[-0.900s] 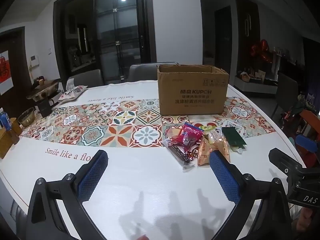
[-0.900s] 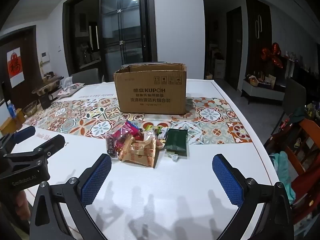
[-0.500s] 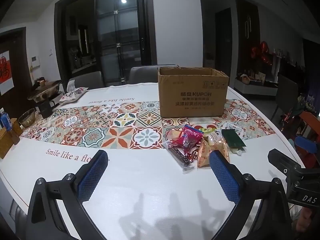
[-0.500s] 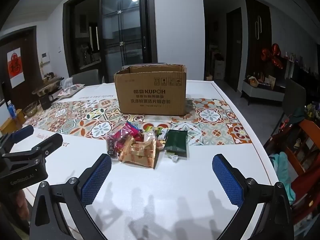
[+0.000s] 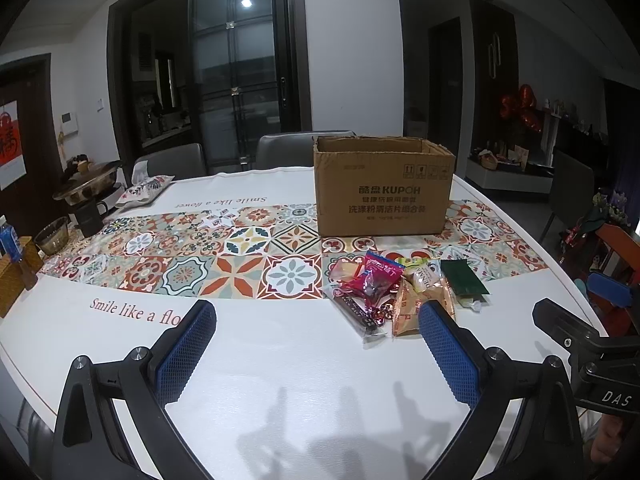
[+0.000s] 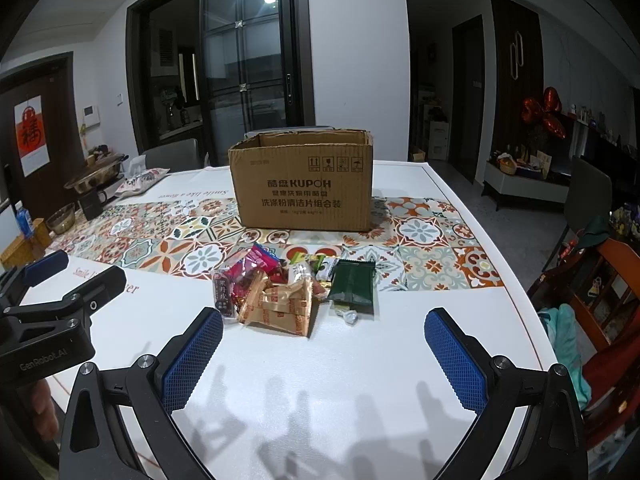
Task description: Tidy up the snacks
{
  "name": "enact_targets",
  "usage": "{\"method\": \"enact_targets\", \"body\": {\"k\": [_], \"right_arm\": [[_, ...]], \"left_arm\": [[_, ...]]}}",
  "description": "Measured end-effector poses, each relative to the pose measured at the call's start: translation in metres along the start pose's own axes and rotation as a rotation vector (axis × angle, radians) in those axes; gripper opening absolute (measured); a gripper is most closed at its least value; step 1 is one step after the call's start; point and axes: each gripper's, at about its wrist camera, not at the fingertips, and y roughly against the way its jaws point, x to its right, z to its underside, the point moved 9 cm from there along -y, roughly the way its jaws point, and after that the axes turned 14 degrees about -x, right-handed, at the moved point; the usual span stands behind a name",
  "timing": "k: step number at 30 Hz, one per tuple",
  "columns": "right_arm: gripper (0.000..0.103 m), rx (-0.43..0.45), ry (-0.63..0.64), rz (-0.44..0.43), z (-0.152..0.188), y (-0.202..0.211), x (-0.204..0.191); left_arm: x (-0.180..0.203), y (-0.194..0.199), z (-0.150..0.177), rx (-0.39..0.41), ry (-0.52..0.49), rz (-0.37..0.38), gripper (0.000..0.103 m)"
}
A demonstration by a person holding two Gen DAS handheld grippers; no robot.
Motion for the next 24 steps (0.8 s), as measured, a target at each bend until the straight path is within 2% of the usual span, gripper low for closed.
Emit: {"method": "enact_targets", "body": {"k": [24], "right_arm": [[0.102,0.000,0.000,0.000,0.0000,0.0005,-0.0004]], "left_arm": [[0.0019,-0.0009,0.0014,-0.001,0.001,0.003,0.103]]}}
